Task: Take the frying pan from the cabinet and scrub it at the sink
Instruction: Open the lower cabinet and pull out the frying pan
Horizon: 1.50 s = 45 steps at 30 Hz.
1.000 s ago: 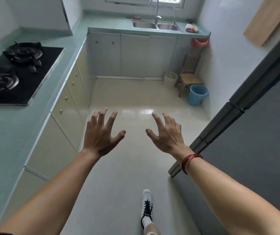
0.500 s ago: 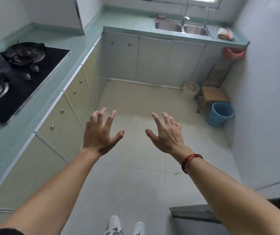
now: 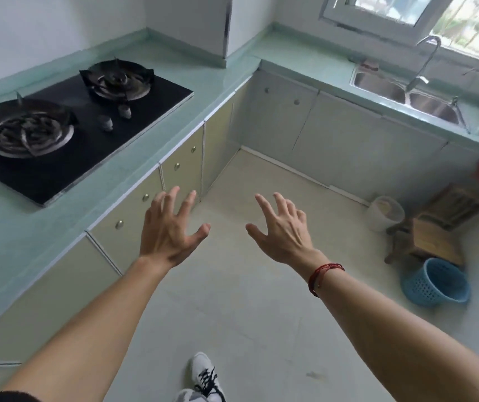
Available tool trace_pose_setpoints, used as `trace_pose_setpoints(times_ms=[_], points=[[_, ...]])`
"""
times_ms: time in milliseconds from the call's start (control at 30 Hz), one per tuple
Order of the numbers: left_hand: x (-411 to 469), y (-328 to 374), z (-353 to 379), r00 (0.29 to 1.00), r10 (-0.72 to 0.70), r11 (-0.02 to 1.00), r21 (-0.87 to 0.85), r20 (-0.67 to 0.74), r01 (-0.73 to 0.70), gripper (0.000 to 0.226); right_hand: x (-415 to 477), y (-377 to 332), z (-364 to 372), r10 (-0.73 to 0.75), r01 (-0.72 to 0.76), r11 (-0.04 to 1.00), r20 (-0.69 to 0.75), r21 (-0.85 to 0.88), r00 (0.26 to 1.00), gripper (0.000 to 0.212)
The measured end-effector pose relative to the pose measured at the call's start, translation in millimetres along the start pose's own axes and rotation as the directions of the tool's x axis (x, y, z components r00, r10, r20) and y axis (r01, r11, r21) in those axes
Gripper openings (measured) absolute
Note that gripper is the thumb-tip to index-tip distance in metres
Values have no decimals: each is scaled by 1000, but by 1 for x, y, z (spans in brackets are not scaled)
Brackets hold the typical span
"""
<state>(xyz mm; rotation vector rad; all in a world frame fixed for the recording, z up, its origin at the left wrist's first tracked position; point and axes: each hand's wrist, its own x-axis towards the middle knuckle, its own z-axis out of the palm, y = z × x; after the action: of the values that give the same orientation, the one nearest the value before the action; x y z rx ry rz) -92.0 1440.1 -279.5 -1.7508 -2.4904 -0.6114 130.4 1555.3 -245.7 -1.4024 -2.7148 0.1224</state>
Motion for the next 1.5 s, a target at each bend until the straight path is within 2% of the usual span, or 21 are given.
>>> trace_pose_setpoints(times_ms=[233, 433, 567, 800, 933, 1033, 1233, 1367, 1500], points=[[4, -72, -18, 962, -266, 961, 60, -66, 270, 77, 98, -73, 6, -287, 286, 957, 37, 37, 957, 75], [-34, -108, -34, 866, -485, 855, 139, -121, 499, 77, 135, -137, 24, -505, 494, 862, 95, 116, 858, 76], [-67, -111, -45, 758, -622, 743, 159, -194, 650, 76, 145, -176, 35, -650, 629, 759, 129, 171, 749, 76], [-132, -81, -56, 499, -793, 468, 175, -350, 866, 74, 135, -225, 52, -851, 810, 524, 188, 263, 490, 75], [-159, -66, -58, 376, -854, 339, 164, -359, 926, 76, 111, -242, 62, -899, 849, 432, 221, 303, 378, 75], [-174, -65, -57, 317, -889, 284, 146, -331, 948, 77, 96, -255, 70, -913, 861, 395, 241, 322, 329, 73], [-188, -91, -52, 239, -939, 244, 9, -247, 970, 70, 77, -289, 88, -909, 857, 391, 289, 334, 302, 71], [-194, -128, -37, 59, -979, 119, -312, -196, 943, 57, 64, -318, 115, -888, 816, 431, 343, 385, 308, 72], [-199, -177, -22, -115, -990, -37, -625, -84, 780, 44, 50, -353, 151, -845, 673, 523, 421, 523, 329, 73]])
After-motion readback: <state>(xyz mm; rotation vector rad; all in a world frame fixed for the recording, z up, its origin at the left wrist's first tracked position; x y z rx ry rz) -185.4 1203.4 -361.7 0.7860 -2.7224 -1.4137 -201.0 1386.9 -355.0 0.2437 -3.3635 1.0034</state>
